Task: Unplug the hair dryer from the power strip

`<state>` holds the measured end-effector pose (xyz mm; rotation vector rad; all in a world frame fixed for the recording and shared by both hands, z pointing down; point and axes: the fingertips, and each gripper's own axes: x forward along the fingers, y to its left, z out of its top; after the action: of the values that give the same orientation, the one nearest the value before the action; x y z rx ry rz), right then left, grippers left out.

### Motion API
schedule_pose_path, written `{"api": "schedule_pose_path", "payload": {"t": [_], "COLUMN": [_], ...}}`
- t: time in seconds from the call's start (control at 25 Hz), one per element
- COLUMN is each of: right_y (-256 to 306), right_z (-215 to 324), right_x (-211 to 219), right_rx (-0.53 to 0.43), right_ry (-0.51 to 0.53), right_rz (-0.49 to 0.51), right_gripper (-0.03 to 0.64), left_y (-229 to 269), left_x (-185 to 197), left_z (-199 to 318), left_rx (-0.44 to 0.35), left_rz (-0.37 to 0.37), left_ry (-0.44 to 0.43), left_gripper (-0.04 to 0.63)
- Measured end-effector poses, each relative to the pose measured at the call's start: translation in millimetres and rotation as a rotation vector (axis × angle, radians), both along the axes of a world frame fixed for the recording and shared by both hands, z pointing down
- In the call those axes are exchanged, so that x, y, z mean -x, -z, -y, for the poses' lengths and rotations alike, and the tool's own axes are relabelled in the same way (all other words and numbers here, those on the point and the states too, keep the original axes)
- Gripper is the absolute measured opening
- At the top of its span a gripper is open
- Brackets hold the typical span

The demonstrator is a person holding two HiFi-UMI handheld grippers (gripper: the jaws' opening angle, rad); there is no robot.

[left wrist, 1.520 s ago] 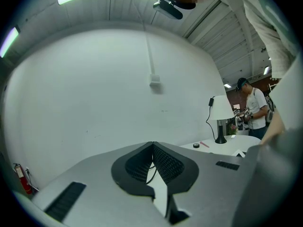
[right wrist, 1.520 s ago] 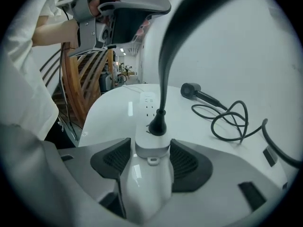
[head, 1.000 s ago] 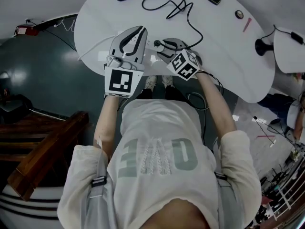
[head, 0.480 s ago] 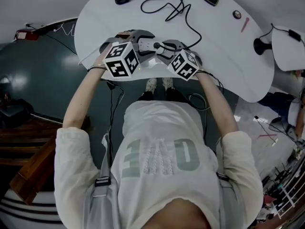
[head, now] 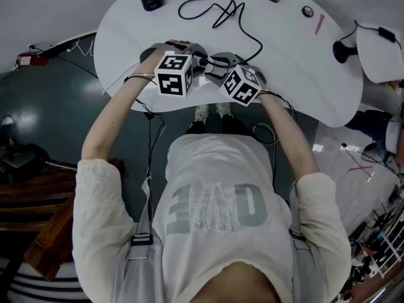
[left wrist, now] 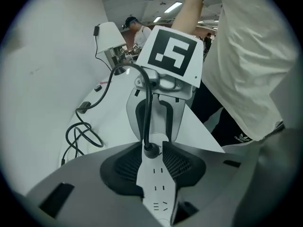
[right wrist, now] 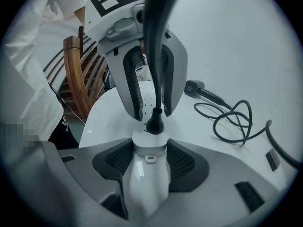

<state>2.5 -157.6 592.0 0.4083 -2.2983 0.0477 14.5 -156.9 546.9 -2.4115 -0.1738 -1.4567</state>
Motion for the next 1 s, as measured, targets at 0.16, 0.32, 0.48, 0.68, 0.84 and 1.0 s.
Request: {"api": "schedule_pose_path", "payload": {"t": [0.16, 0.32, 0.48, 0.68, 0.84, 1.0], "right_y": [-0.8, -0.9, -0.8, -1.1, -0.9, -1.6], "right_z": [0.6, 0.4, -0.2, 0.3, -0.3, -0.3], "right_x": [-0.5, -1.5, -1.0, -1.2, -0.5, -0.5], "right_rx": [0.003, 0.007, 0.013, 0.016, 0.022, 0.029], "right_ry": [0.001, 0.001, 0.002, 0.0, -0.001, 0.007], "right_rz": [0.0, -0.005, -0.009, 0.009, -0.002, -0.011], "right_gripper": [0.236, 0.236, 0.236, 0.236, 0.236, 0.236], "left_y": [-8.1, -5.7, -3.3, -0.8, 4.2, 7.2], "left_x": [-3.5, -4.8, -3.9, -3.8, -2.0, 0.0], "left_z": [3.2, 4.2, 3.6, 8.1, 13.4, 17.9], "left_rx": [0.026, 0.075, 0.079, 0.155, 0.218, 0.269], "left_rz": [0.013, -0.021, -0.032, -0.129, -0.255, -0.339], "left_ry": [0.005, 0.03, 0.018, 0.133, 0.297, 0.44], "left_gripper": [0.104, 0.084, 0.075, 0.067, 0.061, 0.055]}}
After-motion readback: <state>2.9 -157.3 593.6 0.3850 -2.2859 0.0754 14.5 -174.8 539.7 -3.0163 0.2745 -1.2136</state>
